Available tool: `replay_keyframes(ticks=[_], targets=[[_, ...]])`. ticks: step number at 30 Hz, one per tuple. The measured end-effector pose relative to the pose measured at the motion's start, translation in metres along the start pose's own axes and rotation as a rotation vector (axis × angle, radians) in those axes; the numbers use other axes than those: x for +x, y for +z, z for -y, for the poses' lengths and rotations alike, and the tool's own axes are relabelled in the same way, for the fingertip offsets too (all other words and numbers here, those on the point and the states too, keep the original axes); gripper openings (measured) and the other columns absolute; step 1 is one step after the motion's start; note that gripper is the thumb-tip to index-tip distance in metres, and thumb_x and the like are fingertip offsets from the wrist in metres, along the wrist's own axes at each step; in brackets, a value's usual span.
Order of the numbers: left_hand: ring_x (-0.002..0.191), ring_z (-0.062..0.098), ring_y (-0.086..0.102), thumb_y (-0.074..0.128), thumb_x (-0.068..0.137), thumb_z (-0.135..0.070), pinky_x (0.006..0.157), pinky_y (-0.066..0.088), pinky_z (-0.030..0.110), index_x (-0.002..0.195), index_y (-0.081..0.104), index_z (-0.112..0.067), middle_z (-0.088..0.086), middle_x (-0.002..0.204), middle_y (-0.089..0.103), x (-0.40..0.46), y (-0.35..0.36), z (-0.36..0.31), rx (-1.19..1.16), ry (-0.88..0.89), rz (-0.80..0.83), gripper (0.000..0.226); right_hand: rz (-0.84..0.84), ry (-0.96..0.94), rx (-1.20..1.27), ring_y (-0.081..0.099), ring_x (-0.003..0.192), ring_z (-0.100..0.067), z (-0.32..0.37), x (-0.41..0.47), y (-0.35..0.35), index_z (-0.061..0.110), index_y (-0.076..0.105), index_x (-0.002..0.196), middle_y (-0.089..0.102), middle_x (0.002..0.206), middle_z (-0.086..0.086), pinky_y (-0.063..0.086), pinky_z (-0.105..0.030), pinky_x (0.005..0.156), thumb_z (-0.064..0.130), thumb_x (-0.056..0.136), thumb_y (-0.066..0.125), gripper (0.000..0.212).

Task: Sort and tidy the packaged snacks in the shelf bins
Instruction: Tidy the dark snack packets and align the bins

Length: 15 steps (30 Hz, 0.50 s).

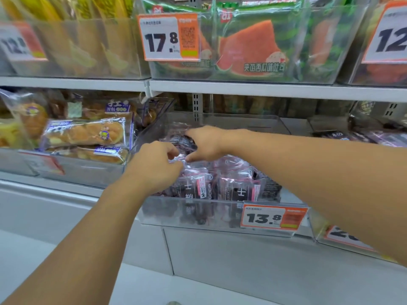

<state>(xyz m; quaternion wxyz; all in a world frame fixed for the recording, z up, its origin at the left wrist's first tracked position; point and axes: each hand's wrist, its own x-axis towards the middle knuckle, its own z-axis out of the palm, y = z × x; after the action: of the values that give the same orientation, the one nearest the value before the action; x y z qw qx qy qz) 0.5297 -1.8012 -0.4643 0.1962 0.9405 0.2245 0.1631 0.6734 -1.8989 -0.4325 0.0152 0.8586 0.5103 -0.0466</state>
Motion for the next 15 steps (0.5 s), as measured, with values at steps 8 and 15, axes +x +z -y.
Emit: replay_keyframes(ticks=[8,15], targets=[[0.089,0.015,0.062,0.080,0.078,-0.041,0.079,0.053,0.038,0.112,0.049,-0.024,-0.004,0.108,0.061,-0.005,-0.007,-0.008,-0.198,0.009,-0.163,0.049,-0.176,-0.130,-0.083,0.062,0.078,-0.022,-0.010,-0.046,-0.039,0.016,0.063,0.089,0.063,0.083,0.001,0.052,-0.038,0.070,0.022,0.092,0.066,0.008],[0.075,0.001,0.070,0.083,0.080,-0.025,0.074,0.058,0.026,0.102,0.076,-0.019,-0.010,0.085,0.075,-0.028,0.003,-0.089,-0.569,0.466,-0.022,0.024,-0.219,-0.083,0.130,0.064,0.070,-0.005,-0.041,-0.172,-0.065,0.031,0.074,0.094,0.070,0.077,0.013,0.050,-0.029,0.066,0.039,0.073,0.085,0.025]])
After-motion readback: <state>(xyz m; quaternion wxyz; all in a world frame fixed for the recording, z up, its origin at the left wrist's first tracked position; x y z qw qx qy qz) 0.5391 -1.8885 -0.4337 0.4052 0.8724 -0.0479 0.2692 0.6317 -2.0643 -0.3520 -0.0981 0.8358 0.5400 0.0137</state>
